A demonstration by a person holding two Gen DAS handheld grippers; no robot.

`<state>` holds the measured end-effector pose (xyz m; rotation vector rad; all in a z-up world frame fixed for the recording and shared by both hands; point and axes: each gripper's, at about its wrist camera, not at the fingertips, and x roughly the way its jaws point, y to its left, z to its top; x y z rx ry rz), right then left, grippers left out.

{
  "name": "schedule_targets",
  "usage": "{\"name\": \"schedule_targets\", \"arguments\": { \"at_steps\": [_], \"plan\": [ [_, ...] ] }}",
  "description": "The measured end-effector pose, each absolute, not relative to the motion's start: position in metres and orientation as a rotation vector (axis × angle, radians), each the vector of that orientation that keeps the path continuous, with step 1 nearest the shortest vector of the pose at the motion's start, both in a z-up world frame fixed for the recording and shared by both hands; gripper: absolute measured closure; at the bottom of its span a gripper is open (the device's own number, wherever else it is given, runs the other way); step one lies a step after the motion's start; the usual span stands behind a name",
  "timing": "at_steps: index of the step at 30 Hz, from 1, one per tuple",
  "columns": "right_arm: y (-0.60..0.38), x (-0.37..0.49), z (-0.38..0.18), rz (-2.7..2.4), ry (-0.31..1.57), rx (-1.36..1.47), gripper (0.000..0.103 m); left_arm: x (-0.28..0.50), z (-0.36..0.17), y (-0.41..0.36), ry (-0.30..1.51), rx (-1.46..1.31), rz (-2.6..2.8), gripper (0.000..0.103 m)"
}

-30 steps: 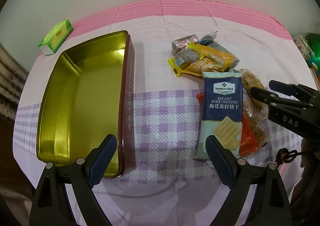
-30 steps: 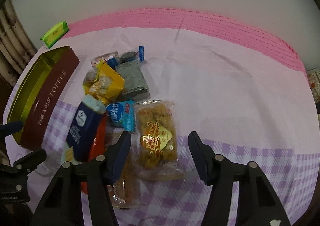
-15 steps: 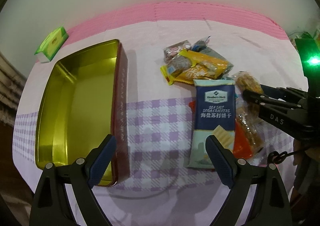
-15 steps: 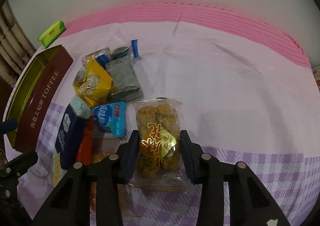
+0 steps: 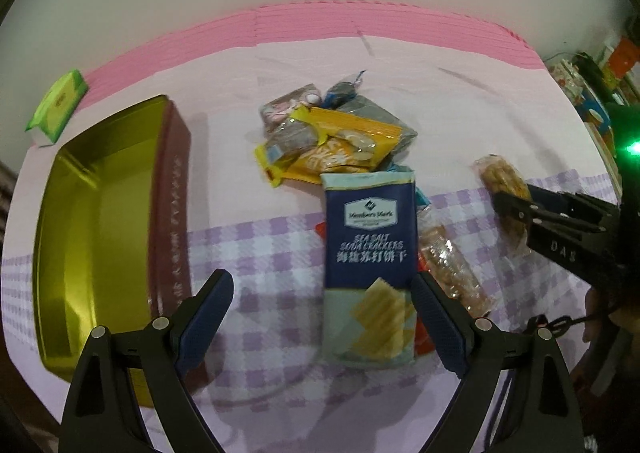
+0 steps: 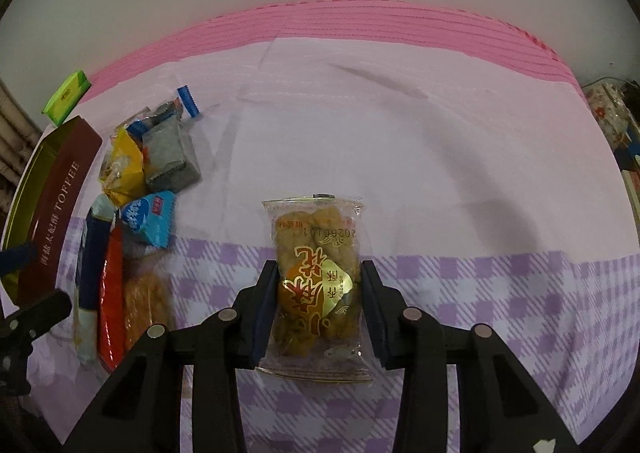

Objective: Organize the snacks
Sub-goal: 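Grasp the blue soda crackers pack with the left gripper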

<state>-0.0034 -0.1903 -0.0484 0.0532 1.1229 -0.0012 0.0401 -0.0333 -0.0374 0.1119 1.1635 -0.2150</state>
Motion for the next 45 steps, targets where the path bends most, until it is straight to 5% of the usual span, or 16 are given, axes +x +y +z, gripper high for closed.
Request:
{"name": "schedule_targets", "arguments": {
  "at_steps": [7,12,23,36,39,45],
  "plan": [
    [-0.189,-0.004,-0.048,-0.002,1.121,0.051,0.065,0.052,-0.049,-0.045,1.173,0.131,-0.226,0.013],
    [-0.192,-0.006,-0.048,-0.001,1.117,0.047,0.065,0.052,-0.054,-0.04,1.184,0.105,-0.214,0.025],
    [-0.191,-0.006,-0.048,-0.002,1.117,0.048,0.065,0.041,-0.059,-0.023,1.196,0.076,-0.195,0.036],
    [-0.189,-0.005,-0.046,0.001,1.12,0.045,0.065,0.057,-0.062,-0.015,1.213,0.041,-0.29,0.036],
    [-0.19,-0.005,-0.046,0.002,1.122,0.044,0.065,0.057,-0.061,-0.014,1.217,0.02,-0.32,0.049],
    [-0.19,-0.005,-0.046,0.002,1.122,0.045,0.065,0.052,-0.062,-0.019,1.224,0.048,-0.305,0.05]
  ]
}}
